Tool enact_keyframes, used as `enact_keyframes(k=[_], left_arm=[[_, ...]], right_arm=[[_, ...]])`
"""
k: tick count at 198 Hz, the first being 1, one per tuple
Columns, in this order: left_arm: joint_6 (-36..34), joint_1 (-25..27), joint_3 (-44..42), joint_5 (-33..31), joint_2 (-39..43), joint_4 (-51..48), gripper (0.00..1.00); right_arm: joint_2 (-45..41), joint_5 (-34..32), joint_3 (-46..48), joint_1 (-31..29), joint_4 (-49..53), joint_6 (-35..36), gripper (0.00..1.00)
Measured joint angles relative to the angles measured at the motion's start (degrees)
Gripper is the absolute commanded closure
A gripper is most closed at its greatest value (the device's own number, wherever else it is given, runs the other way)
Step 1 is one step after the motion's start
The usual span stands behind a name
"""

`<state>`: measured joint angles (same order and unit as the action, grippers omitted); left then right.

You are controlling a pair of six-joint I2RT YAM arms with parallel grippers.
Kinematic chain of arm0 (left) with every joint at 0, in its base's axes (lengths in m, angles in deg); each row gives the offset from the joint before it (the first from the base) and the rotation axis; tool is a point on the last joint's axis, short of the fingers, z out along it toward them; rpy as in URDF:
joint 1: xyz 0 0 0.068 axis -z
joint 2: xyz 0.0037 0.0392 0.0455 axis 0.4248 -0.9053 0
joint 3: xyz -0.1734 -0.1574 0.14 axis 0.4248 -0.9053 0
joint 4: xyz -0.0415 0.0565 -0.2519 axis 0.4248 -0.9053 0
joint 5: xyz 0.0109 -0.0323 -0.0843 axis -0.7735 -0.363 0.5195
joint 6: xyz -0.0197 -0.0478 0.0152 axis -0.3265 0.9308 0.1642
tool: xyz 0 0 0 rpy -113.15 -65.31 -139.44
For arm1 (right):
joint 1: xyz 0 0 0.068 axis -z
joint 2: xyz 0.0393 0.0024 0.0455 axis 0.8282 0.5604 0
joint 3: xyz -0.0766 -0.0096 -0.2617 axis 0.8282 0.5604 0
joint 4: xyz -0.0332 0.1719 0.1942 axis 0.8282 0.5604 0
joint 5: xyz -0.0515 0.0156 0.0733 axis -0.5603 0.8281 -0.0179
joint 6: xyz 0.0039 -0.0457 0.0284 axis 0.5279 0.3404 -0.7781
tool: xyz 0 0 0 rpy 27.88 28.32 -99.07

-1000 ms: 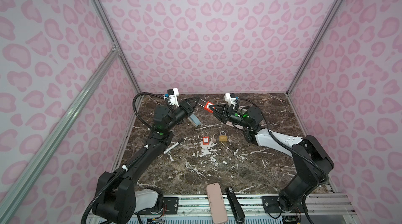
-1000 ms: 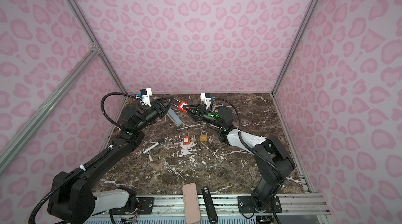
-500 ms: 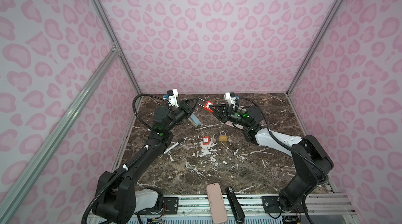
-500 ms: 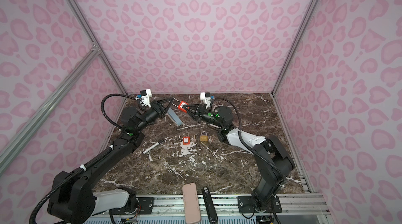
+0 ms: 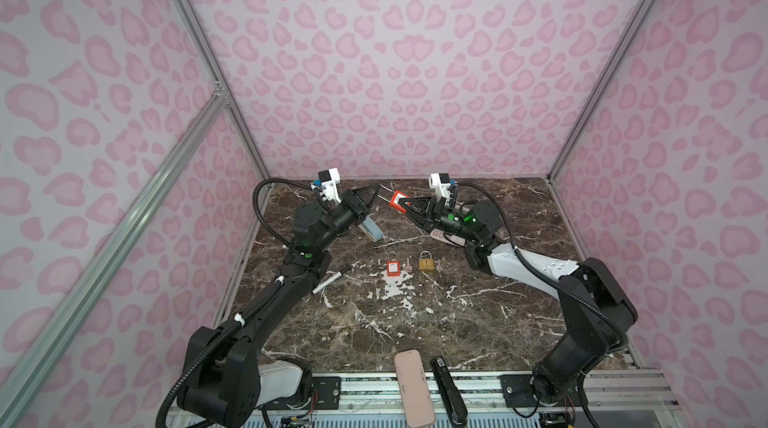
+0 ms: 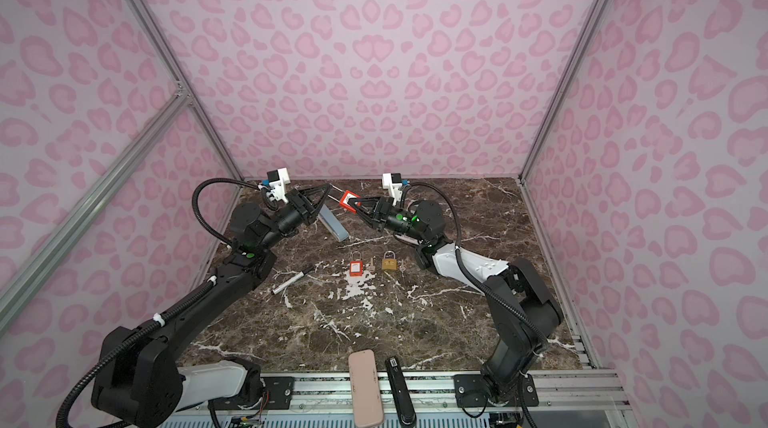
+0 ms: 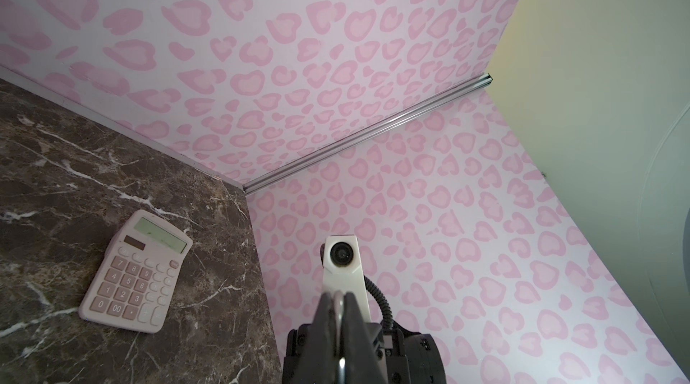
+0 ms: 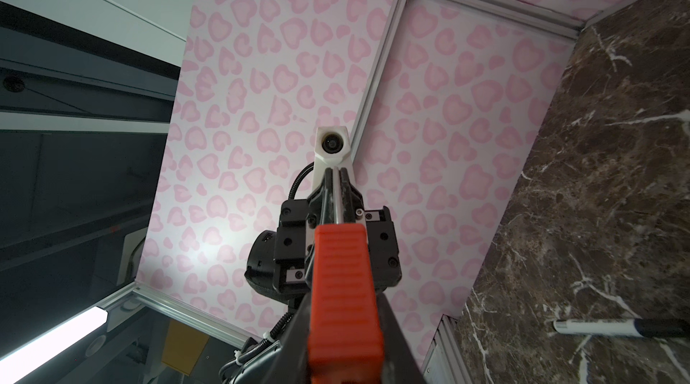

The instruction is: Lock with the key

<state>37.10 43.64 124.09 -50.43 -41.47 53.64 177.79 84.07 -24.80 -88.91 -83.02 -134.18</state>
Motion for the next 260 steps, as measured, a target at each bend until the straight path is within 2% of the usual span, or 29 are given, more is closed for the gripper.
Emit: enact_keyframes(k=[58,95,121,159,184,208,246,260], left_arm=[[1.53,0.02,-0.04,0.20,0.00,-0.09,0.95],[2.10,0.07,-0.04,-0.24,0.00,-0.26,0.95],[2.05,0.26,-0.04,-1.60,-0.26,-0.26,0.95],[1.03,0.55,-0.04,-3.10,-0.42,1.20,0.95],[1.03,1.09,-0.04,-1.77,-0.39,1.66,0.95],[1.07,1.14,-0.04,-1.53,-0.39,1.73,0.95],[0.79,1.33,-0.09,0.20,-0.39,1.49,0.69],[0.42,1.36,-0.09,0.57,-0.24,0.90,0.65]], right_arm=[[-2.73,-0.15,-1.60,0.00,10.12,10.71,0.97],[-2.34,-0.09,-2.38,0.04,11.13,12.52,0.97],[0.48,0.96,-2.45,0.33,5.11,7.48,0.98],[6.03,1.84,-4.02,0.35,-7.72,-6.05,0.98],[7.19,2.36,-4.42,0.24,-11.39,-9.99,0.98],[7.23,2.84,-4.39,0.37,-11.85,-10.91,0.99],[5.42,2.84,-3.61,0.59,-9.86,-9.77,0.99],[4.59,2.84,-3.13,1.07,-9.38,-8.72,0.99]])
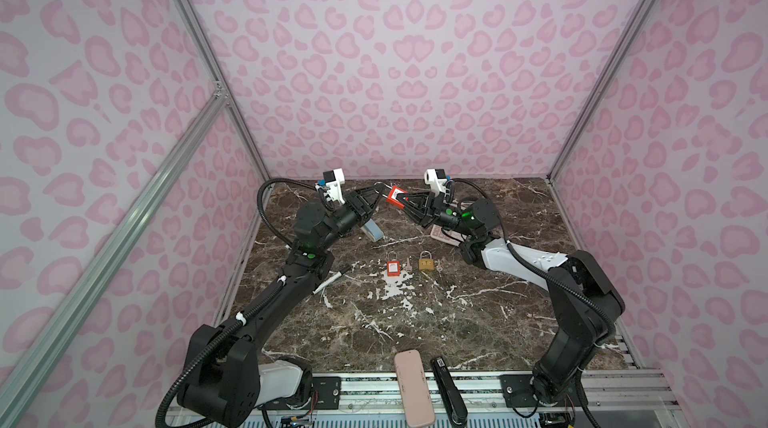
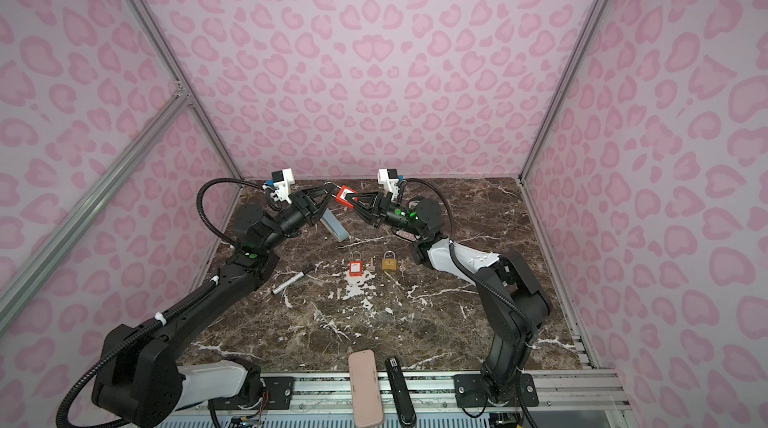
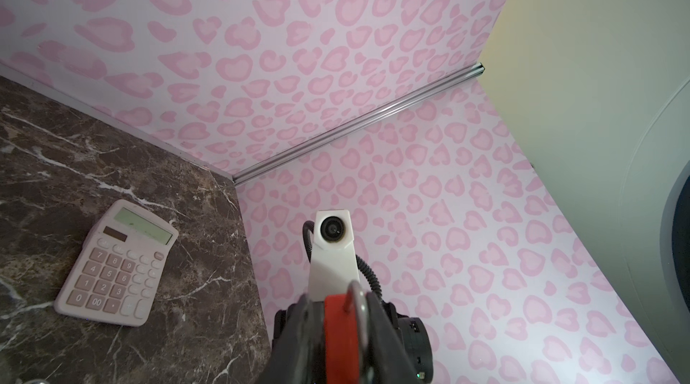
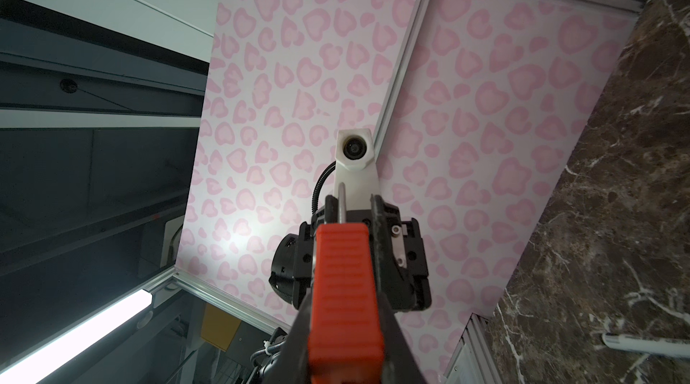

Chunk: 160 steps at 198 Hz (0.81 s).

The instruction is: Lock with the key

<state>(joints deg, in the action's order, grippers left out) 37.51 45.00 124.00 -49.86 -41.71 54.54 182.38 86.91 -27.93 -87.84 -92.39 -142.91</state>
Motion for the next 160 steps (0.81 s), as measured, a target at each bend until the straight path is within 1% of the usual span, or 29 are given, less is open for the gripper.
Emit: enact_keyframes(k=[2,4,6,33,68,116,160], left_arm=[[-0.02,0.02,0.00,0.11,0.02,-0.07,0.65],[-0.04,0.02,0.00,0.17,0.04,-0.15,0.61],[-0.02,0.02,0.00,0.26,0.07,-0.20,0.60],[-0.46,0.02,0.00,0.48,0.11,-0.87,0.52],[-0.66,0.79,0.00,0.66,-0.33,-0.90,0.49],[-0.87,2.29,0.66,0.94,-2.32,-0.94,0.49],[-0.85,3.17,1.01,0.94,-3.67,-0.90,0.59]], right_arm=[[-0.07,0.00,0.07,0.09,0.13,0.13,0.99],[-0.15,0.00,0.13,0.17,0.17,0.26,0.99],[-0.22,-0.02,0.20,0.24,0.22,0.39,0.99],[-0.57,-0.04,0.87,1.29,1.36,1.33,0.99],[-0.57,-0.09,0.90,1.16,2.01,1.86,0.99],[-0.57,-0.13,0.90,0.68,3.32,2.08,0.98],[-0.57,-0.07,0.90,0.42,4.09,2.93,0.98]])
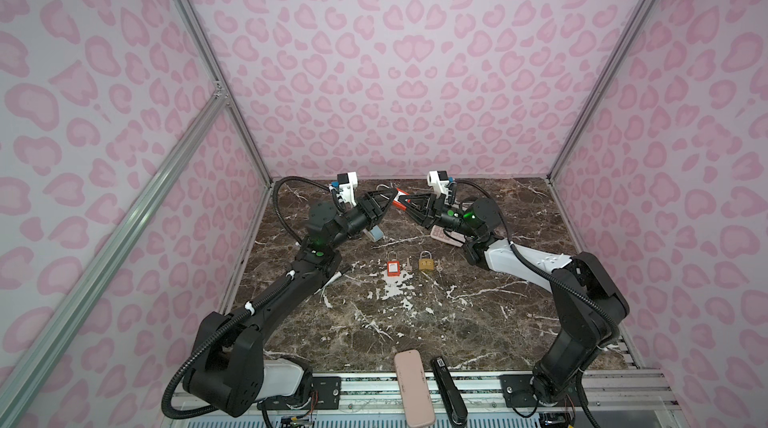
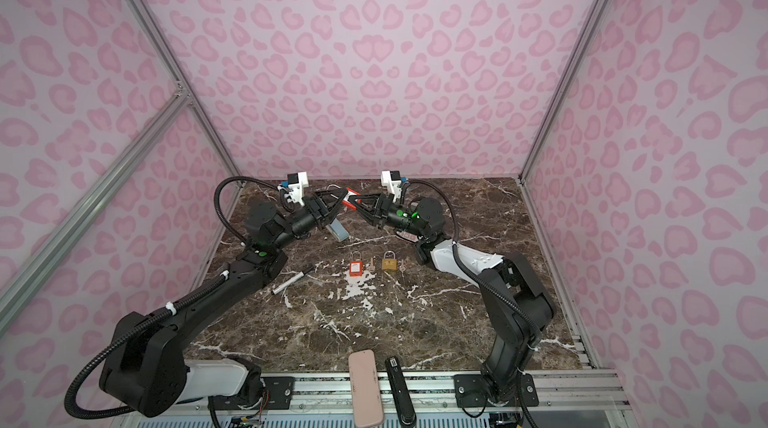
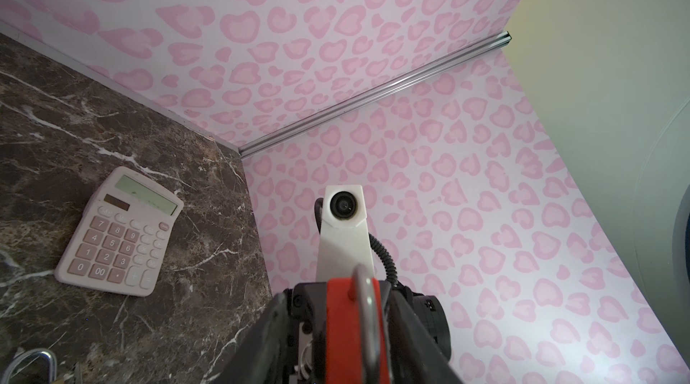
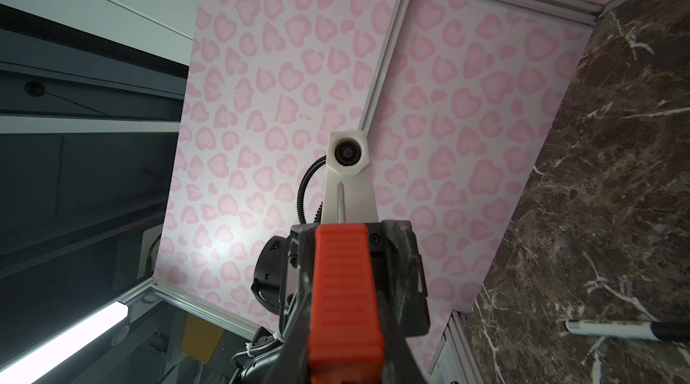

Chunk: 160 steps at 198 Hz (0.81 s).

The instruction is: Lock with the key

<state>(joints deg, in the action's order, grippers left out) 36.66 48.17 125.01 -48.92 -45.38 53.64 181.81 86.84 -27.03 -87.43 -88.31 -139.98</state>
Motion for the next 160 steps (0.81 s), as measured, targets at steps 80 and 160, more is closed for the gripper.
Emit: enact_keyframes(k=[80,160], left_arm=[[0.28,0.50,0.07,-0.15,-0.28,0.11,0.94],[-0.04,0.33,0.07,-0.46,-0.24,0.09,0.95]], right_arm=[[-1.40,-0.39,0.02,-0.24,5.07,3.87,0.77],[-2.86,-0.17,3.58,2.78,3.82,3.10,0.43]])
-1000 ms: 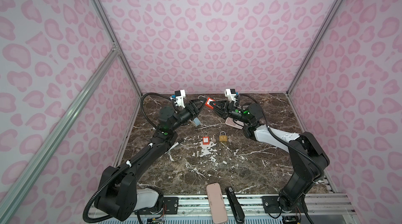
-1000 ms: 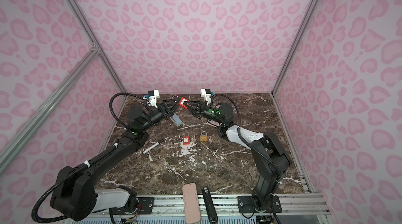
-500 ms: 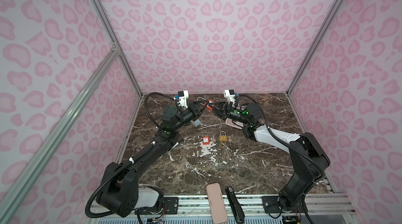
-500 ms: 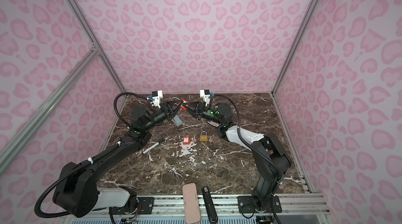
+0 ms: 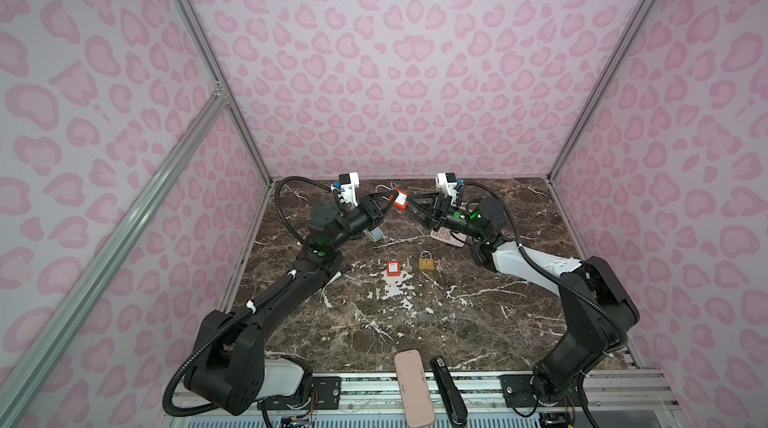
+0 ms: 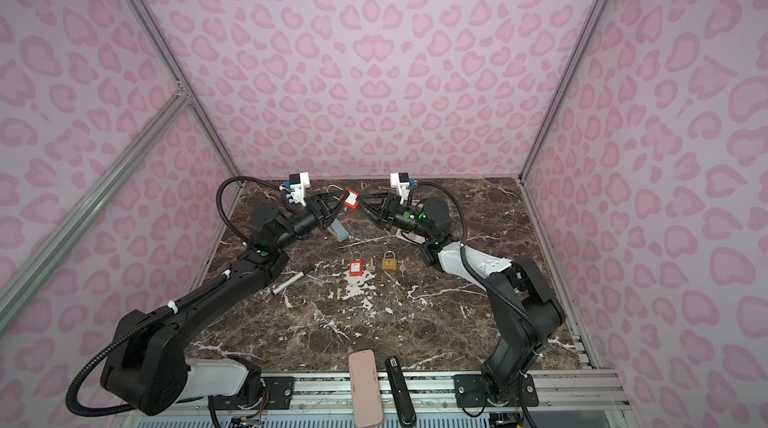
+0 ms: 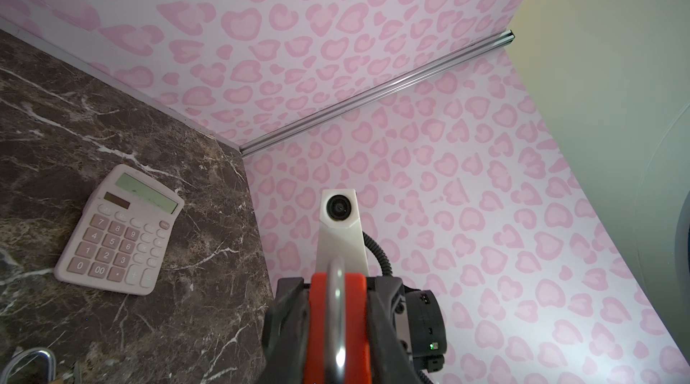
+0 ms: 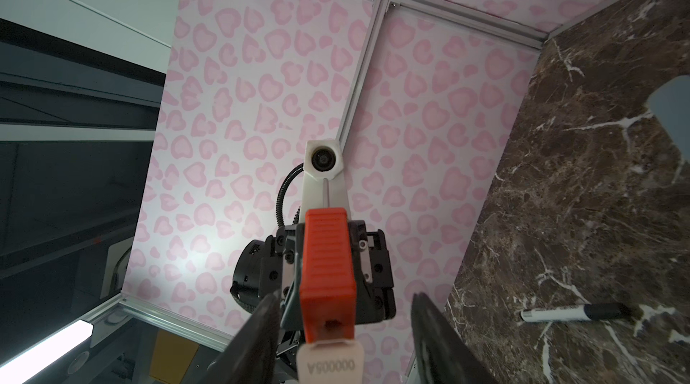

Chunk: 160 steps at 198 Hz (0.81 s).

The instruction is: Lock with the key

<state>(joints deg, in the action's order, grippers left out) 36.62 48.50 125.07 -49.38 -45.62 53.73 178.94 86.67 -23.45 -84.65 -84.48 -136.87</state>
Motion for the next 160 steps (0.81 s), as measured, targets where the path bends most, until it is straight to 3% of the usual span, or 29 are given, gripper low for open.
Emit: enact_keyframes(k=[160], left_arm=[[-0.35,-0.46,0.02,0.02,-0.24,-0.20,0.95]], right_arm=[[0.20,0.00,5.16,-0.76,-4.68,-2.69,0.50]])
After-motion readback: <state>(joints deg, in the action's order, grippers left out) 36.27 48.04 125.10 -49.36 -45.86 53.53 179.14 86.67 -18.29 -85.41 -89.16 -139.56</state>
